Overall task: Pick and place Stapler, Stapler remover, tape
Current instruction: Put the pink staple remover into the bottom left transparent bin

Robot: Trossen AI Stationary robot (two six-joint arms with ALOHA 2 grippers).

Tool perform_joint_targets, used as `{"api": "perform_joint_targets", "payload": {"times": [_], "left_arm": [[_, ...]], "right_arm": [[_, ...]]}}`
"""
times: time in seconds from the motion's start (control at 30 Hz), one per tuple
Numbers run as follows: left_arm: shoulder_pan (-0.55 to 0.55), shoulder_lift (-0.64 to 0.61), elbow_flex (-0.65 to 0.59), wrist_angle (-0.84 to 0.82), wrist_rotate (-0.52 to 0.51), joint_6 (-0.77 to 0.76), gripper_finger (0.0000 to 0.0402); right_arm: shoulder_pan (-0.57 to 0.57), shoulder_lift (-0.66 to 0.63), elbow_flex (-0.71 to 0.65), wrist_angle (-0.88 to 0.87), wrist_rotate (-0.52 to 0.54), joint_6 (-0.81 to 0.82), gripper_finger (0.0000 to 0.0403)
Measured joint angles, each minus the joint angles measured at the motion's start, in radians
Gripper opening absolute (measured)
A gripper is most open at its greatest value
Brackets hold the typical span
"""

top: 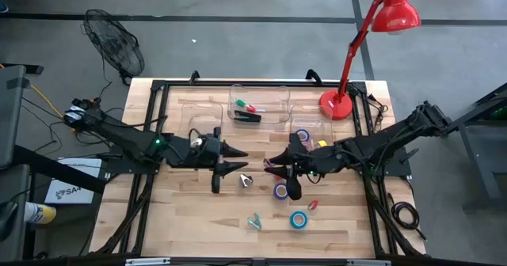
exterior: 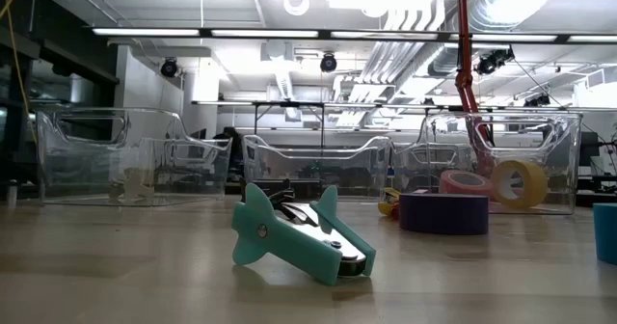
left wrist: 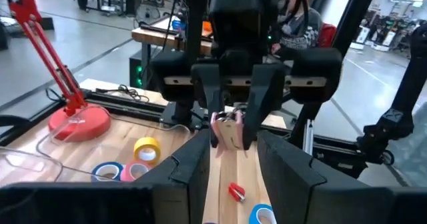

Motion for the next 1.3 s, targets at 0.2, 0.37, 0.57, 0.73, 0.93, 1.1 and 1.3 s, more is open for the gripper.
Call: {"api": "perform_joint_targets", "payload": {"times": [0.2,0.37,0.57,0.73,0.93,1.1,1.3], "left_arm": [[0.058,0.018,0.000,0.023,0.071,0.000,0.0122],[0.084,0.018,0.000,0.030,0.103,0.000,0.0122],[0.090,0.018,0.000,0.059,0.102,0.029,0.0122],[0.090,0.018,0.000,0.061,0.096,0.035,0.0122],[0.090,0.018,0.000,0.060,0.093,0.035,0.0122],[0.089,0.018,0.000,0.060,0.093,0.034,0.0122],[0.089,0.017,0.000,0.060,0.094,0.034,0.0122]], "right_arm": [[-0.048,0.000,0.001,0.065,-0.047,-0.090,0.0087],[-0.093,0.000,0.001,0.117,-0.105,-0.140,0.0087],[-0.130,0.006,0.001,0.160,-0.185,-0.183,0.0087],[-0.152,0.035,0.001,0.216,-0.238,-0.213,0.0087],[-0.174,0.068,0.001,0.287,-0.279,-0.214,0.0087],[-0.184,0.094,0.001,0.341,-0.302,-0.213,0.0087],[-0.186,0.101,0.001,0.357,-0.301,-0.213,0.0087]]}}
